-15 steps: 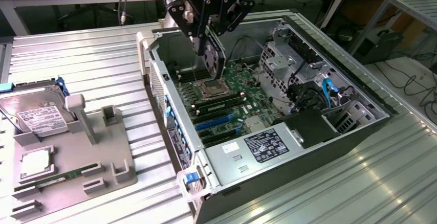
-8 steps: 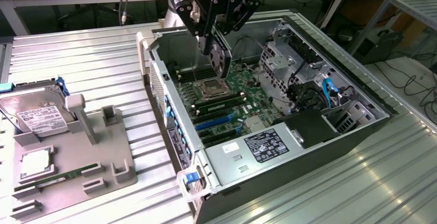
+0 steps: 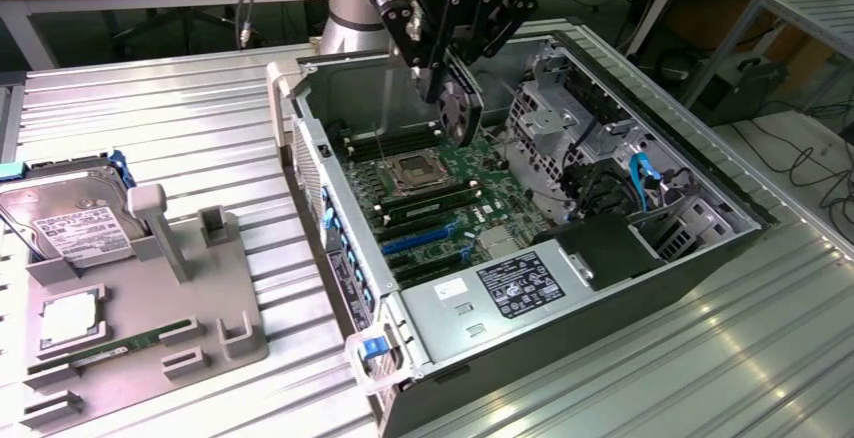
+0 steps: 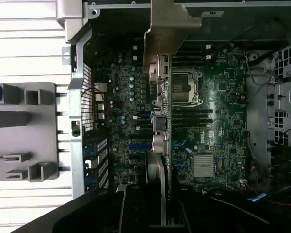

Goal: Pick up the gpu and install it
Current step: 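Pick up the gpu and move the gpu toward the slot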

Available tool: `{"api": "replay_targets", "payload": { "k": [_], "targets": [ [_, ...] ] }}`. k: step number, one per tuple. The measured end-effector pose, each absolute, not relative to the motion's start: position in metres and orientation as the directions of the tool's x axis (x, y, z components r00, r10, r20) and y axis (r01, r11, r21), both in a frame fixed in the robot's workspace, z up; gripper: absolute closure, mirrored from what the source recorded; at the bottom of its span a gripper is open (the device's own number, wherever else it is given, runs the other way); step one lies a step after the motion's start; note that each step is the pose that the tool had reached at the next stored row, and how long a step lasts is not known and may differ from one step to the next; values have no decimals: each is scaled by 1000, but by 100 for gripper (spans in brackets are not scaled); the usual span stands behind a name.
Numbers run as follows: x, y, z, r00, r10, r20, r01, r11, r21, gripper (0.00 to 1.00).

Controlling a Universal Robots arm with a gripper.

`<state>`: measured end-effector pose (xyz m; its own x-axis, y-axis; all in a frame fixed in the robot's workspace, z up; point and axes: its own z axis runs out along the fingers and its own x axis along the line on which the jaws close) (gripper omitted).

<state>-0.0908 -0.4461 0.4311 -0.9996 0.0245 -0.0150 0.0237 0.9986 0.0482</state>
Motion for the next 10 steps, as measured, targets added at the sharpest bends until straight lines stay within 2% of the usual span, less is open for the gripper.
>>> {"api": "replay_targets", "payload": {
  "k": [10],
  "targets": [
    [-56, -446, 431, -1000, 25, -15, 24, 999, 48, 72]
  ]
}}
